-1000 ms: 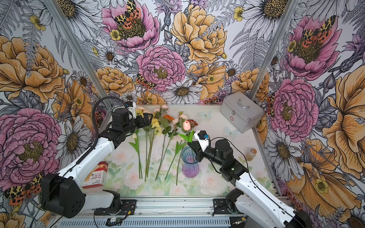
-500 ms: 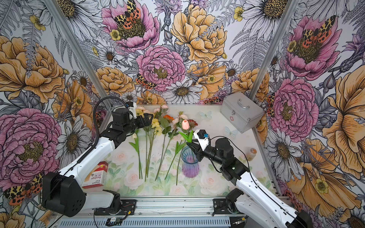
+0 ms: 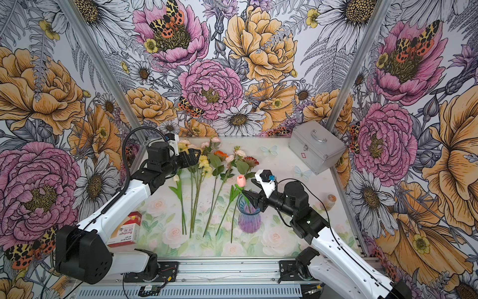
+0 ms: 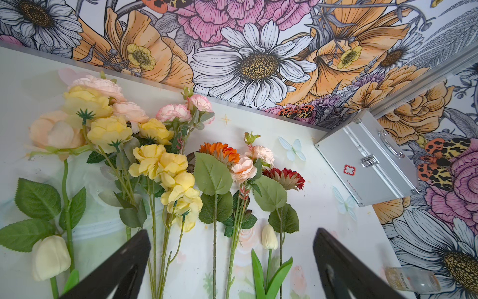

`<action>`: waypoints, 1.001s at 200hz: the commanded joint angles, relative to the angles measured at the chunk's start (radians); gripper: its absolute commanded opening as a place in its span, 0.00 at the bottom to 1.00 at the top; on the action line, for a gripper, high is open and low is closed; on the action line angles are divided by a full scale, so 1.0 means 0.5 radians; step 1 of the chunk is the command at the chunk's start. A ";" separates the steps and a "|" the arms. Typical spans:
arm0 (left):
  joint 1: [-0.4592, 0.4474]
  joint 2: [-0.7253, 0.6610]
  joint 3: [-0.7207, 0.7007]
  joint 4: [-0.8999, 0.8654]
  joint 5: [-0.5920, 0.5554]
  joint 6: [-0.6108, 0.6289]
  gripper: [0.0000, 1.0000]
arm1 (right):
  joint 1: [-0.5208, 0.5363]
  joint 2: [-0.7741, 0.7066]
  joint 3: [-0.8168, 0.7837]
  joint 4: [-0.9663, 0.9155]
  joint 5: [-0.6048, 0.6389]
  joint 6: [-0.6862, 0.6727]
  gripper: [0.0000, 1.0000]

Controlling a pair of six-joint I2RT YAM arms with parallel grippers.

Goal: Place the pink flowers into the vase
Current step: Place the flower in the vase, then pick up the flower at the center of the board.

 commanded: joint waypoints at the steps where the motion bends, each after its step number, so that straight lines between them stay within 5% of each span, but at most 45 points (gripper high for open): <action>1: -0.003 0.013 0.003 0.022 -0.017 0.050 0.99 | 0.019 -0.077 0.109 -0.014 0.087 0.047 0.75; 69: 0.016 0.135 0.136 -0.032 -0.030 0.083 0.99 | 0.013 -0.240 0.397 -0.205 0.341 0.033 0.91; 119: -0.056 0.505 0.491 -0.255 -0.021 0.147 0.98 | -0.016 -0.260 0.587 -0.368 0.652 -0.003 0.97; 200: -0.322 1.293 1.186 -0.690 -0.051 0.396 0.76 | -0.113 -0.257 0.720 -0.554 0.927 0.015 0.97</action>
